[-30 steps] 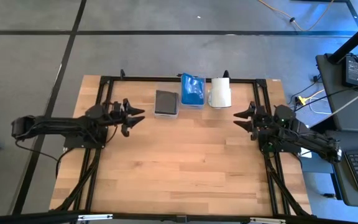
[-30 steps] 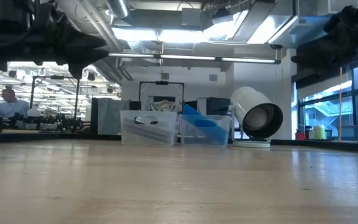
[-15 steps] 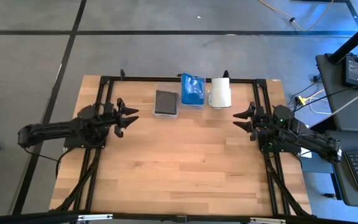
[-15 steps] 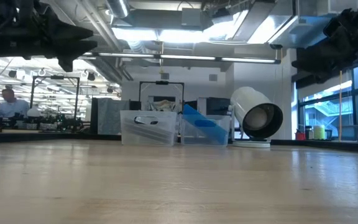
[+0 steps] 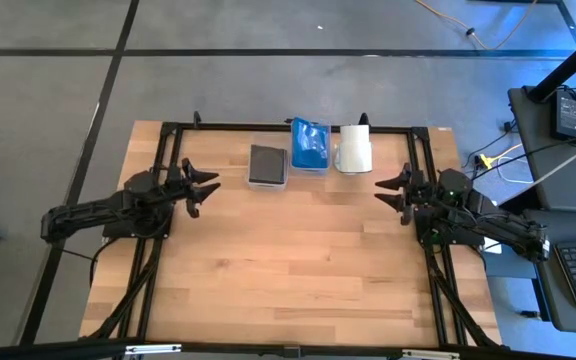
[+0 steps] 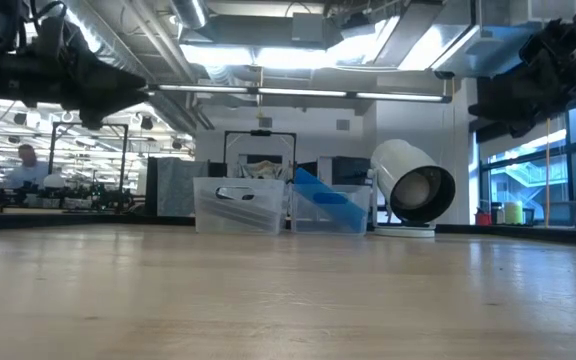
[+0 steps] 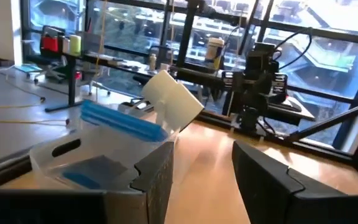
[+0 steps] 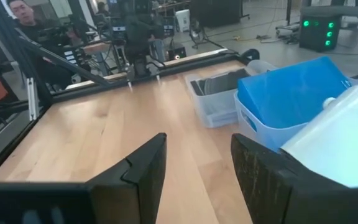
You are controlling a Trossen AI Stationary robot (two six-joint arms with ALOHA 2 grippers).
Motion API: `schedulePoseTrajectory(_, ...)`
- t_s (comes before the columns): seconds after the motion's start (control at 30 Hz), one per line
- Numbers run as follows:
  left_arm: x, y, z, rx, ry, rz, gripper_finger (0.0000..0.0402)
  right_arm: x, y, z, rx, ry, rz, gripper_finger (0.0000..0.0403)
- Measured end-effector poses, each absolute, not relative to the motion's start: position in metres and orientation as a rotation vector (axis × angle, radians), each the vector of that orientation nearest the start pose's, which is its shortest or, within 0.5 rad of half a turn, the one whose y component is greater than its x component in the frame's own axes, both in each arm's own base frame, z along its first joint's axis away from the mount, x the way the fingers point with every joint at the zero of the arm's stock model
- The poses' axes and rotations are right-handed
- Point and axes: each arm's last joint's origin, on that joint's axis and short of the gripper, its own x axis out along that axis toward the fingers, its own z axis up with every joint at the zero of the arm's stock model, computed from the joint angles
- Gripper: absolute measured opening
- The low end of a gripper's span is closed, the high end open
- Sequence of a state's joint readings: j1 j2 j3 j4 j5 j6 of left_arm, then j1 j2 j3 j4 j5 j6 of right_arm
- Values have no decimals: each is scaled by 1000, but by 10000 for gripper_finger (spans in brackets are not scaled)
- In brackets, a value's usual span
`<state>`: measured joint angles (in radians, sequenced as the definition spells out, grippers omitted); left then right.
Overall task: Pick & place jewel cases by type
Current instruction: Return to Home Position
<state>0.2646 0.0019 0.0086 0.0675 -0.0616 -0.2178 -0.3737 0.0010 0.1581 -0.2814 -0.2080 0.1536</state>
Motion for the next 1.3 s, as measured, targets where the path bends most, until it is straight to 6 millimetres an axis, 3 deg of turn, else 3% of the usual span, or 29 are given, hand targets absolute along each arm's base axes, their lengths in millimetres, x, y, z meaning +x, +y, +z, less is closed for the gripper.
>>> schedulePoseTrajectory(0.4,94,27,170,-215,-82,308,159,80,-27,188,127,123,-230,183)
schedulePoseTrajectory(0.7,94,27,170,-215,-83,307,159,78,-26,177,425,200,-266,183)
schedulePoseTrajectory(1.3,94,27,170,-215,-82,307,161,77,-26,175,427,223,-269,183)
